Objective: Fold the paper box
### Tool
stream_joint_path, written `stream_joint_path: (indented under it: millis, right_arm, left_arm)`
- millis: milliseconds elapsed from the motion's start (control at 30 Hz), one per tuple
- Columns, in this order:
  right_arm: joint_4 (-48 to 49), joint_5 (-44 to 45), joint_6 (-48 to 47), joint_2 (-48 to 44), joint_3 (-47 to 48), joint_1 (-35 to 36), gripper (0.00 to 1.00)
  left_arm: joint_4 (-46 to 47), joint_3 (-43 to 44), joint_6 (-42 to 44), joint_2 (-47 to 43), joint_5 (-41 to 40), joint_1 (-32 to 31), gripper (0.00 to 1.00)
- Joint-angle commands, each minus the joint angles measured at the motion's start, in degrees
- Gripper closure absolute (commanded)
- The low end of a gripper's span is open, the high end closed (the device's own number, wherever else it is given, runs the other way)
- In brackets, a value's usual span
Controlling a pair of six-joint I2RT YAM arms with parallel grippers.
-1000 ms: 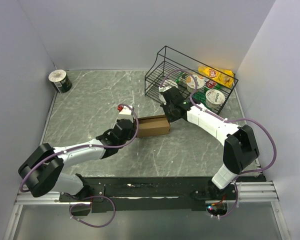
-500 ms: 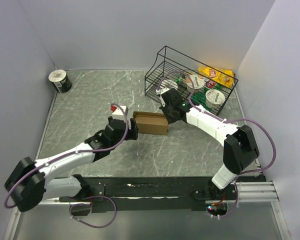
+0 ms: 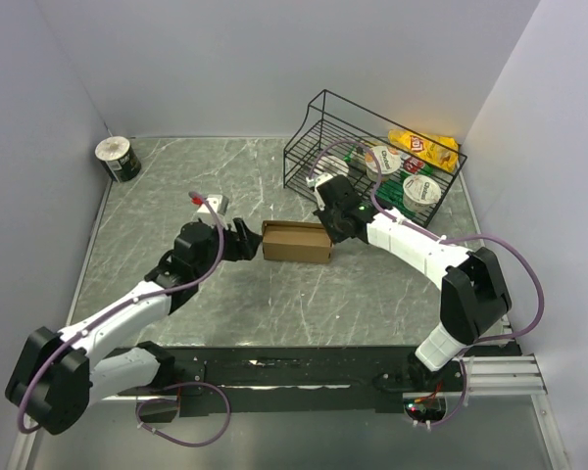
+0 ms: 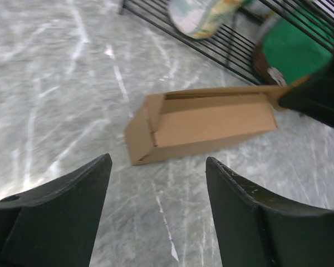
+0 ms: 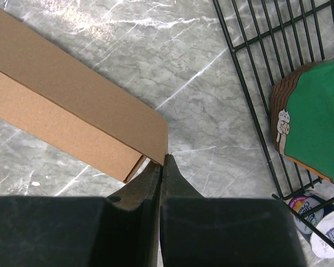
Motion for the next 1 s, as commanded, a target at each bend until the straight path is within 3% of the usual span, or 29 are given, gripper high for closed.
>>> stream_joint_path:
  millis: [0,367,967]
  right_arm:
    - [1.9,0.97,-0.23,-2.84,0.03,0.79,1.0]
    - [1.81,0.88,0.04,-2.32,0.3,1.67,1.0]
    - [1.11,1.06,-0.05,-0.47,1.7,2.72,1.0]
  left_arm:
    - [7.34,0.96,3.07,3.47,7.4,0.13,0.29]
    - [9.36,3.87,8.17,12.87,4.33,0.13,0.39]
    - [14.47,5.19,8.26,19.73,2.31,0.22,0.71]
